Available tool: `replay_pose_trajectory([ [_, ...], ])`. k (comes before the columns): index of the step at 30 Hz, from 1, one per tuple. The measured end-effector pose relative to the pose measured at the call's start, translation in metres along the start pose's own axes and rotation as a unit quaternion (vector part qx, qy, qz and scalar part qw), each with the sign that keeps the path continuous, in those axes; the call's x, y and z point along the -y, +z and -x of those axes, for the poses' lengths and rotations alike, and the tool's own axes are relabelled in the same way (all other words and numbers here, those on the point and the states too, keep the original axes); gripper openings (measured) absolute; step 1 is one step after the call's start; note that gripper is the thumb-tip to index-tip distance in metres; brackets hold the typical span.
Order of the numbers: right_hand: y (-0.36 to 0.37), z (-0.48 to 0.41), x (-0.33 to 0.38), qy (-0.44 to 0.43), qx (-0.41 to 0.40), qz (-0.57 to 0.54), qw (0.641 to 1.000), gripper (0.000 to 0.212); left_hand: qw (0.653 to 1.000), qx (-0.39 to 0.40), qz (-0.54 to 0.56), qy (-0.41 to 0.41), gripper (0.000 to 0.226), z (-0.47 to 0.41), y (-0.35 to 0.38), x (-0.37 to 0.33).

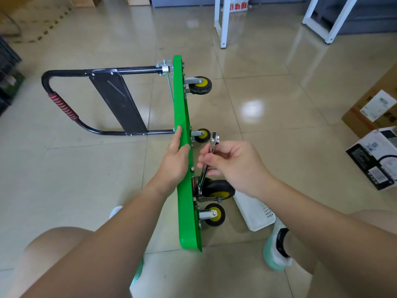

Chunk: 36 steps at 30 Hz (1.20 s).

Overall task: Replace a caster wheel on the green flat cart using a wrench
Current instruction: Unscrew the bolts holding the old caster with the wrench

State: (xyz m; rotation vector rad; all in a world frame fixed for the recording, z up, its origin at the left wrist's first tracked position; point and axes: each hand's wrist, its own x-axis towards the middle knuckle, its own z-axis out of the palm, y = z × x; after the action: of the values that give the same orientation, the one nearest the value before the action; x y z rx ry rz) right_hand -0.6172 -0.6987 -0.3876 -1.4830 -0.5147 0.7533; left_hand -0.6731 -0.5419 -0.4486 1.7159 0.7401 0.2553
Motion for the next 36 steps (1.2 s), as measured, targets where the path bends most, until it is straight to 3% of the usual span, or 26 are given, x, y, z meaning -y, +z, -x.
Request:
replay_pose_trajectory([
  [10,0.026,0.007,-0.013,0.004,-0.020,0.089,0.996,0.026,0.995,0.022,0.083,-0.060,0.067,0.006,-0.001,0.003],
  [21,0.043,0.035,-0.004,-0.006,-0.038,0.107,0.994,0.030,0.990,0.046,0.130,-0.033,0.065,0.038,-0.002,0.009],
  [26,0.044,0.022,0.007,0.013,-0.033,0.222,0.975,0.001,0.992,0.051,0.114,-0.004,0.062,0.042,-0.003,0.006],
  [36,0.044,0.027,0.001,0.003,-0.086,0.193,0.977,0.014,0.998,0.018,0.057,0.009,0.061,0.038,-0.001,0.010],
])
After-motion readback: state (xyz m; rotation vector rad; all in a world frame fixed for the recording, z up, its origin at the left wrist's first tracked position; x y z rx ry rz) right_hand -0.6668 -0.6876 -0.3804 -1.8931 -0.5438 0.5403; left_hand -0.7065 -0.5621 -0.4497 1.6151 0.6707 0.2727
